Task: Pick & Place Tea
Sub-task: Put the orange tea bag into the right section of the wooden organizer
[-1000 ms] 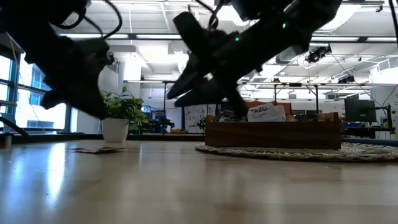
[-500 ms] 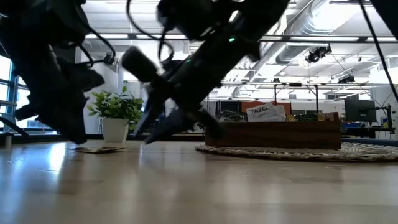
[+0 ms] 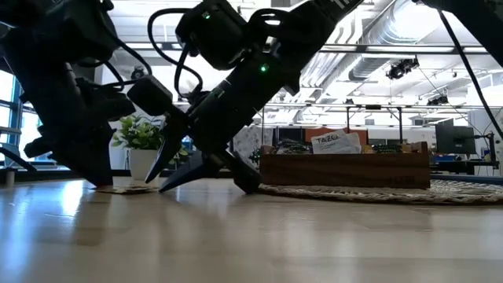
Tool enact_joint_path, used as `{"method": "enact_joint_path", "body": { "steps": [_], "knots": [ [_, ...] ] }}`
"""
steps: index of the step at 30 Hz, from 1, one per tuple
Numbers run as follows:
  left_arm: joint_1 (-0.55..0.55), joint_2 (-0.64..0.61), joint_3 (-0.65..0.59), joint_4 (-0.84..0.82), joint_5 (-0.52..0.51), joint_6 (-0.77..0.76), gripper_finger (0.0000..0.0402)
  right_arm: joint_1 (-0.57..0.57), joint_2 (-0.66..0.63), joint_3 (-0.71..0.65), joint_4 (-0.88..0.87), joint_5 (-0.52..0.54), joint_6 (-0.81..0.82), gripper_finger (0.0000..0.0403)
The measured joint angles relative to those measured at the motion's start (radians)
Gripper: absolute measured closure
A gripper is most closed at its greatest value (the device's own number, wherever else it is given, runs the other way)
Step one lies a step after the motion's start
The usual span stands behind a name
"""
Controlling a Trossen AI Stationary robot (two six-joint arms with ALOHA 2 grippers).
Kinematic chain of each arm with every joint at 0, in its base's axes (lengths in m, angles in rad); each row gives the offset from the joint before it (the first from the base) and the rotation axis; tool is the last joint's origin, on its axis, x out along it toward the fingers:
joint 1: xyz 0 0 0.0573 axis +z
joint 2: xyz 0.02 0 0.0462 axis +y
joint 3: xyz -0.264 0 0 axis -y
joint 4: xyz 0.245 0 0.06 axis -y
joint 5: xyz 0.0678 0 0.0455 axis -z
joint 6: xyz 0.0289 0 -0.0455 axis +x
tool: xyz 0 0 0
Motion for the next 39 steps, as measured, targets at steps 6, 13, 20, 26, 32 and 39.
{"method": "enact_joint_path", "body": {
  "steps": [6,13,20,26,32,39],
  "knots": [
    [0.001,0.0,0.0,0.023,0.04,0.059,0.0358,-0.006,-0.001,0.0,-0.011,-0.113,0.057,0.0315],
    [-0.067,0.003,-0.002,0.051,0.04,0.08,0.0358,-0.006,-0.009,0.0,-0.069,-0.09,0.109,0.0315],
    [-0.135,0.004,-0.002,0.065,0.016,0.047,0.0358,-0.002,-0.013,-0.002,-0.058,-0.091,0.089,0.0315],
    [-0.133,0.004,-0.004,0.085,0.0,0.051,0.0358,-0.004,-0.013,-0.006,-0.038,-0.106,-0.061,0.032],
    [-0.133,0.004,-0.004,0.089,0.0,0.053,0.0358,0.002,-0.011,-0.007,-0.009,-0.051,-0.21,0.0378],
    [-0.133,0.003,-0.001,0.058,0.0,0.041,0.0358,0.021,-0.015,-0.009,0.042,-0.035,-0.348,0.0396]
  ]
}}
